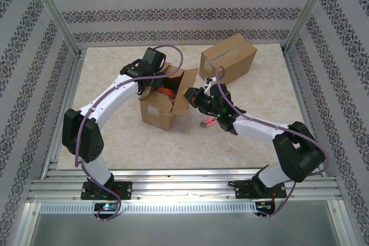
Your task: Unpack the express box
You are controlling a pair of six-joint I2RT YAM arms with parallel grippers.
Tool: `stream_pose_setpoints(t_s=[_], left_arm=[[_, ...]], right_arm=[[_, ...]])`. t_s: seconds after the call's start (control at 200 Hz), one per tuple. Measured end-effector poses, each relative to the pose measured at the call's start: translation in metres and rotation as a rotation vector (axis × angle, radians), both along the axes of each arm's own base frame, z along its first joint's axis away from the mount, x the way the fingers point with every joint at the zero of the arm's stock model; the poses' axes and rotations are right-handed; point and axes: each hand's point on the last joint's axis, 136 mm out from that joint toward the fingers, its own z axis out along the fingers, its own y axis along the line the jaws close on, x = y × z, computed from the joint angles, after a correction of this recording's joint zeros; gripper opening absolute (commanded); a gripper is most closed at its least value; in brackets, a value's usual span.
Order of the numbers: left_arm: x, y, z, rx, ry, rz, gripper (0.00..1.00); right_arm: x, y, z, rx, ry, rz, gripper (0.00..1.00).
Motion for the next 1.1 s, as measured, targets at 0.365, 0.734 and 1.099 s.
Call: stream_pose_setpoints(t_s=[0.365, 0.734, 1.099], left_arm=[[0.010, -0.008, -0.001, 0.075, -0.032, -0.032, 0.42], [0.014, 0.001, 0.005, 0.141, -0.063, -0.015, 0.00], [-0.006, 0.001, -0.001, 0.072, -0.081, -0.045, 0.00]], right_arm=[[0.004, 0.001, -0.001, -0.002, 0.002, -0.005, 0.00], [0.005, 0.002, 0.001, 0.004, -0.009, -0.007, 0.00], [-0.014, 0.019, 0.005, -0.018, 0.001, 0.164, 0.90]])
